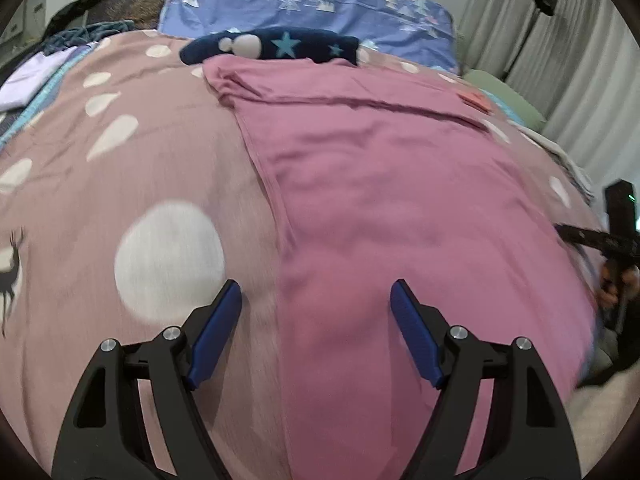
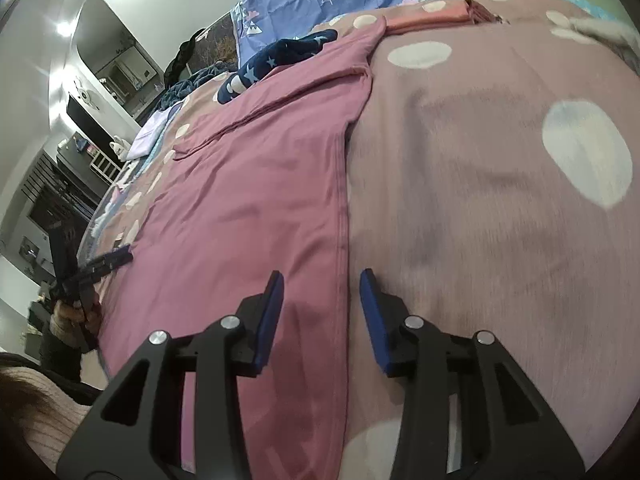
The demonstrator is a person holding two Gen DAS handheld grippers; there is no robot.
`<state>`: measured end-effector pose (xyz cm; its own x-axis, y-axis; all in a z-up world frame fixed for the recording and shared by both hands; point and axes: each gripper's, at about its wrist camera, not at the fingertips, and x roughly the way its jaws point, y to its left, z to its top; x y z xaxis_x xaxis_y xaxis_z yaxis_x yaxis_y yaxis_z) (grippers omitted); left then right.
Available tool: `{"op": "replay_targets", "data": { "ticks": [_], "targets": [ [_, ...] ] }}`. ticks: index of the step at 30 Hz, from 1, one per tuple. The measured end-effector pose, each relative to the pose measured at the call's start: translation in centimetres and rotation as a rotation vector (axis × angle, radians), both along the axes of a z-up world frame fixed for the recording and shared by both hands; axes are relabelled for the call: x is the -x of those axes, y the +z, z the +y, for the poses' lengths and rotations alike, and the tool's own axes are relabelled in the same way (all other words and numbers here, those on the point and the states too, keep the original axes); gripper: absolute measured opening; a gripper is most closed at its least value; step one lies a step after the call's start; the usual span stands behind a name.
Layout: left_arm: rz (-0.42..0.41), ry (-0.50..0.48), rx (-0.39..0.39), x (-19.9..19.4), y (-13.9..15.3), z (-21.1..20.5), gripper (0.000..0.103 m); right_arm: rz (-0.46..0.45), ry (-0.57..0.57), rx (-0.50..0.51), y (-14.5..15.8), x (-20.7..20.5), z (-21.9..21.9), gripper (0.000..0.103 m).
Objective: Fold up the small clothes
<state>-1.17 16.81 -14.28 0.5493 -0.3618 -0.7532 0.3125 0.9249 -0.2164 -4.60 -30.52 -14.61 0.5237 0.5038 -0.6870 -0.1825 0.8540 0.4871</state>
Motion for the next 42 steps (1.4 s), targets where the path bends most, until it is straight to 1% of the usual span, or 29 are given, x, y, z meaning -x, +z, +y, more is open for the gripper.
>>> {"op": "replay_targets", "data": {
  "ticks": [3,6,8,11,12,16,17,20,25,28,29,30,31,32,33,34,35,36,38,39,40,42],
  "targets": [
    [-0.008,-0.017,0.034,2.4,-0.5,0.6,0.077,0.013,0.000,-0.040,-0.5,1.9,-0.7,0.033],
    [-0.003,-0.030,0.080,4.1,-0.6,1.2,0.077,0.022,-0.001,-0.100,-0.9,3.8,-1.8,0.031],
    [0.004,-0.035,0.121,5.2,-0.6,1.8,0.077,0.034,-0.004,-0.146,-1.3,5.1,-2.5,0.028],
    [0.021,-0.044,0.195,7.0,-0.8,2.7,0.075,0.049,-0.011,-0.196,-1.6,6.6,-3.1,0.026],
    [0.033,-0.048,0.236,7.7,-0.9,3.2,0.072,0.052,-0.010,-0.204,-1.5,7.0,-3.1,0.026],
    [0.072,-0.066,0.356,9.2,-1.2,4.1,0.068,0.052,0.004,-0.218,-1.6,8.2,-2.6,0.026],
    [0.078,-0.071,0.372,9.4,-1.3,4.2,0.067,0.052,0.002,-0.226,-1.6,8.3,-2.6,0.026],
    [0.085,-0.085,0.388,10.0,-1.4,3.7,0.066,0.053,-0.012,-0.253,-1.8,8.3,-2.4,0.026],
    [0.088,-0.066,0.396,10.2,-1.5,3.2,0.066,0.065,-0.024,-0.264,-1.9,7.8,-2.3,0.026],
    [0.088,-0.043,0.382,10.5,-1.5,3.2,0.059,0.071,-0.031,-0.265,-1.9,7.9,-2.2,0.026],
    [0.086,-0.040,0.381,10.7,-1.6,3.4,0.056,0.071,-0.033,-0.268,-1.9,7.9,-2.2,0.026],
    [0.087,-0.029,0.382,10.5,-1.7,3.4,0.049,0.072,-0.037,-0.273,-2.0,7.6,-2.1,0.026],
    [0.090,-0.018,0.383,10.4,-1.9,3.6,0.043,0.073,-0.042,-0.275,-2.0,7.4,-1.9,0.026],
    [0.095,-0.005,0.383,10.1,-2.0,3.7,0.031,0.074,-0.046,-0.270,-2.0,7.1,-1.7,0.025],
    [0.102,0.009,0.382,9.8,-2.1,3.7,0.020,0.075,-0.050,-0.254,-1.9,6.9,-1.4,0.019],
    [0.110,0.026,0.376,9.6,-2.2,3.7,0.014,0.083,-0.056,-0.233,-1.8,6.5,-1.1,0.007],
    [0.117,0.037,0.369,9.5,-2.2,3.7,0.006,0.092,-0.068,-0.231,-1.7,6.2,-1.0,0.004],
    [0.123,0.043,0.365,9.5,-2.1,3.6,0.002,0.098,-0.076,-0.260,-1.6,6.0,-1.1,0.003],
    [0.108,0.046,0.341,9.6,-1.1,3.2,0.002,0.041,-0.066,-0.398,-0.8,6.1,-1.8,0.003],
    [0.083,0.039,0.341,9.7,-0.2,3.1,0.002,0.014,-0.070,-0.434,-0.1,6.2,-2.1,0.003],
    [0.047,0.029,0.358,9.7,1.0,3.1,0.002,-0.010,-0.072,-0.465,0.5,6.2,-2.4,0.003],
    [-0.042,0.009,0.394,9.7,4.0,3.3,0.002,-0.059,-0.066,-0.530,1.9,6.1,-2.9,0.002]
  ]
}}
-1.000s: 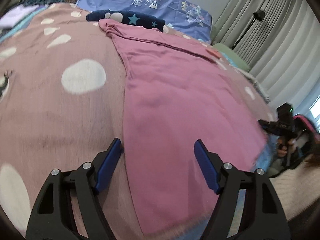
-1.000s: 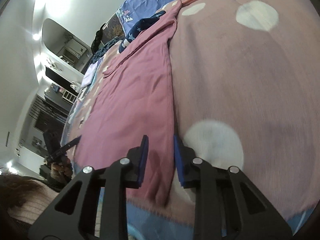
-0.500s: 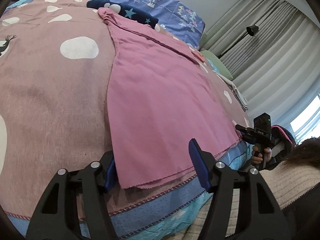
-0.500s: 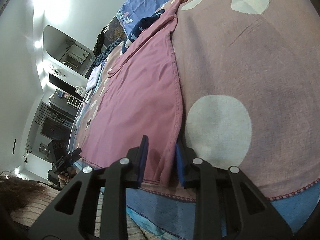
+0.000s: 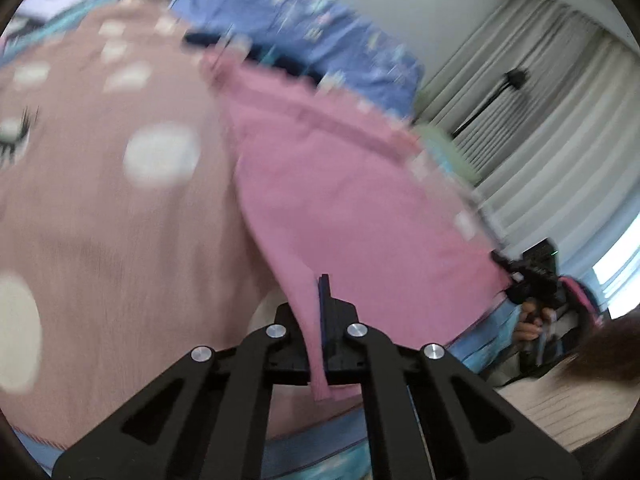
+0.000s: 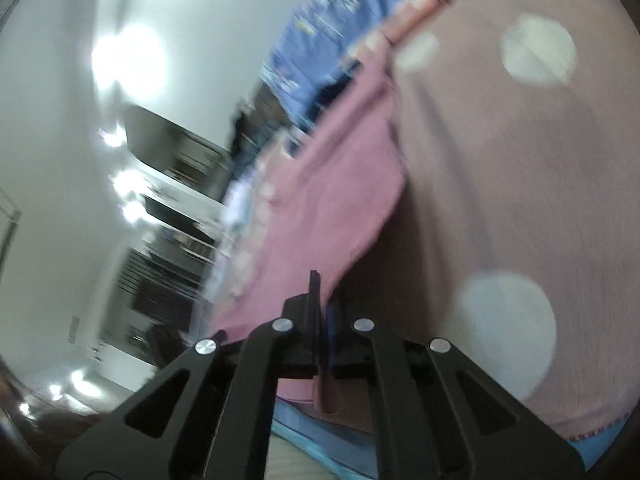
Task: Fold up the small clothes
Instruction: 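Grasp the shirt hem with the left gripper while the right gripper grasps the hem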
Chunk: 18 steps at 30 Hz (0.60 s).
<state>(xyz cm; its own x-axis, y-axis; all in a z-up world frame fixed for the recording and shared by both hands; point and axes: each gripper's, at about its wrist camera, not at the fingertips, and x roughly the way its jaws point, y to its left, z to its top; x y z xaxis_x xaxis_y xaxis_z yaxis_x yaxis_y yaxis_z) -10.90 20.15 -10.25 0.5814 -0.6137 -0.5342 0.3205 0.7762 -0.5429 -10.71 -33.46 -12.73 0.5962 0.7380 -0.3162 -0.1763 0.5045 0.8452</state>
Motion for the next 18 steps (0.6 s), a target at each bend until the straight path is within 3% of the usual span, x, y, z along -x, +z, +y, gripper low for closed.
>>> {"op": "replay_targets", "data": {
  "ticks": [4,7,11,14,18],
  "targets": [
    [-0.174,0.011,0.055,0.2,5.9,0.6,0.002,-0.139,0.013,-0.061,4.4,0.0,-0.4,0.002],
    [-0.277,0.048,0.041,1.2,9.9,0.8,0.002,-0.263,0.010,-0.056,8.3,1.5,-0.8,0.002],
    [-0.367,0.075,0.077,4.6,13.2,1.6,0.002,-0.417,-0.001,-0.008,12.7,6.4,-2.4,0.002],
    [-0.447,0.089,0.062,8.4,15.1,1.5,0.002,-0.502,-0.040,0.110,15.2,10.3,-2.6,0.002],
    [-0.430,0.071,0.001,8.9,14.4,-0.1,0.002,-0.443,-0.079,0.203,14.7,10.8,-2.1,0.002]
  ]
}}
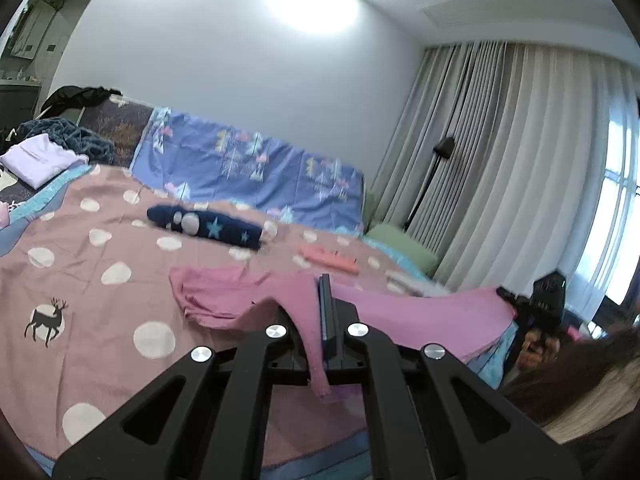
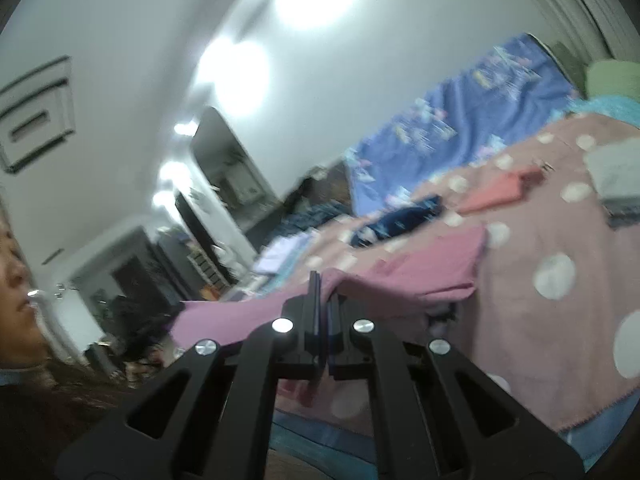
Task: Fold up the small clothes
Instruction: 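Grasp the shirt hem with the left gripper while the right gripper grasps the hem, then lift the hem and fold it toward the collar with both grippers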
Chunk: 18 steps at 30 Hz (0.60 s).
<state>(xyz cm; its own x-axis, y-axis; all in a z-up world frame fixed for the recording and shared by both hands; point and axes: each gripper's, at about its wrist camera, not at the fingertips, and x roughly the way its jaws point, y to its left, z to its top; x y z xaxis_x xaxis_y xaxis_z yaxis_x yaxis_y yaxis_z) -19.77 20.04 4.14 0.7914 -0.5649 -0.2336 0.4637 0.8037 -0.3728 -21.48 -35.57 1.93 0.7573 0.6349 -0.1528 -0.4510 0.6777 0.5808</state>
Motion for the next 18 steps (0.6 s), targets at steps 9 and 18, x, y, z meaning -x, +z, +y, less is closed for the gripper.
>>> {"op": "replay_targets", "data": {
  "ticks": [9,18],
  "targets": [
    [0.201,0.034,0.025,-8.0,-5.4,-0.9,0.002,0.191,-0.087,-0.052,-6.0,-7.4,0.4,0.003],
    [0.231,0.066,-0.055,-14.2,-5.8,-2.2,0.003,0.223,-0.132,0.021,-6.1,-15.1,1.8,0.003]
  ]
}}
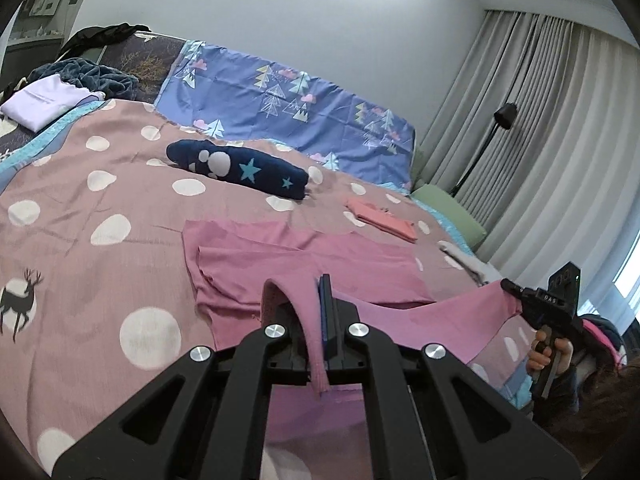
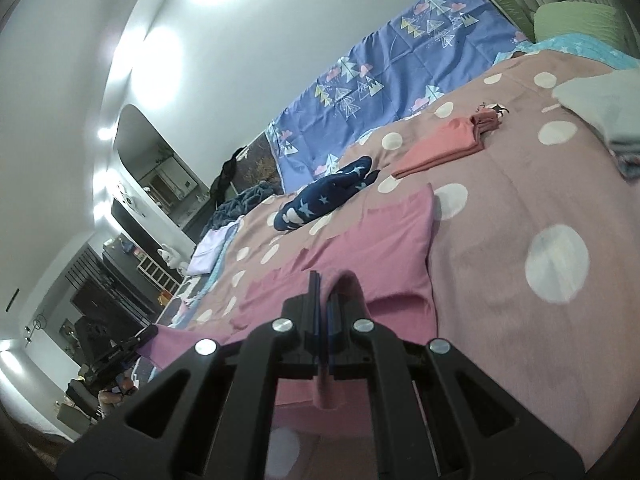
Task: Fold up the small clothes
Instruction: 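Lift the hem and fold it toward the collar with both grippers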
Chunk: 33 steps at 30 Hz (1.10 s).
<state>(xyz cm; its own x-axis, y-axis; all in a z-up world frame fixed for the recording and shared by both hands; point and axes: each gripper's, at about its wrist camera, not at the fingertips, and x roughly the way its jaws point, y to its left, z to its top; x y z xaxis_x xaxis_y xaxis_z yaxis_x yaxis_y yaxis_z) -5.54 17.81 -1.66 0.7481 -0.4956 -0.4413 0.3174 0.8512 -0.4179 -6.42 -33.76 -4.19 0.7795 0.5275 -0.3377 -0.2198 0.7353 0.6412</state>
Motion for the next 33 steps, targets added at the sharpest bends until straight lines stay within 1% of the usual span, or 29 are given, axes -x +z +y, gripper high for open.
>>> {"op": "replay_targets", "data": {
  "ticks": [8,12,15,17,20,23,25,27,29,31,32,33],
  "targets": [
    [0.017,0.007,-0.058,-5.4,0.3,-0.5,0.003,0.011,-0.014,0.042,0.0,-5.6,0.8,0.003],
    [0.024,0.028,-0.059,-8.1,0.1,-0.2,0.003,0.015,-0.023,0.065,0.1,-8.7,1.0,0.003],
    [0.029,0.039,-0.074,-10.6,-0.5,-0.1,0.003,0.031,-0.042,0.107,-0.4,-11.5,1.4,0.003],
    [0.045,0.047,-0.097,-12.9,-1.5,-0.2,0.003,0.056,-0.056,0.143,-1.3,-13.2,1.7,0.003],
    [0.105,0.049,-0.089,-16.2,-4.0,-0.3,0.004,0.119,-0.069,0.175,-3.5,-15.7,1.9,0.003],
    [0.183,0.059,-0.091,-19.3,-7.4,-0.3,0.004,0.187,-0.074,0.208,-6.0,-17.7,2.3,0.003],
    [0.244,0.069,-0.067,-20.8,-9.9,0.0,0.004,0.224,-0.074,0.221,-7.5,-18.6,2.5,0.003],
    [0.275,0.074,-0.049,-21.1,-11.3,0.3,0.004,0.236,-0.069,0.217,-8.1,-18.7,2.4,0.003],
    [0.279,0.069,-0.036,-20.8,-11.6,0.5,0.004,0.238,-0.058,0.207,-8.3,-18.5,2.2,0.006],
    [0.271,0.057,-0.034,-20.3,-11.3,0.5,0.010,0.233,-0.053,0.220,-7.9,-18.0,2.1,0.007],
    [0.265,0.053,-0.035,-19.9,-11.1,0.5,0.017,0.230,-0.050,0.228,-7.6,-17.7,2.1,0.007],
    [0.254,0.046,-0.033,-19.2,-10.8,0.6,0.020,0.226,-0.044,0.238,-7.4,-17.2,2.1,0.008]
  ]
}}
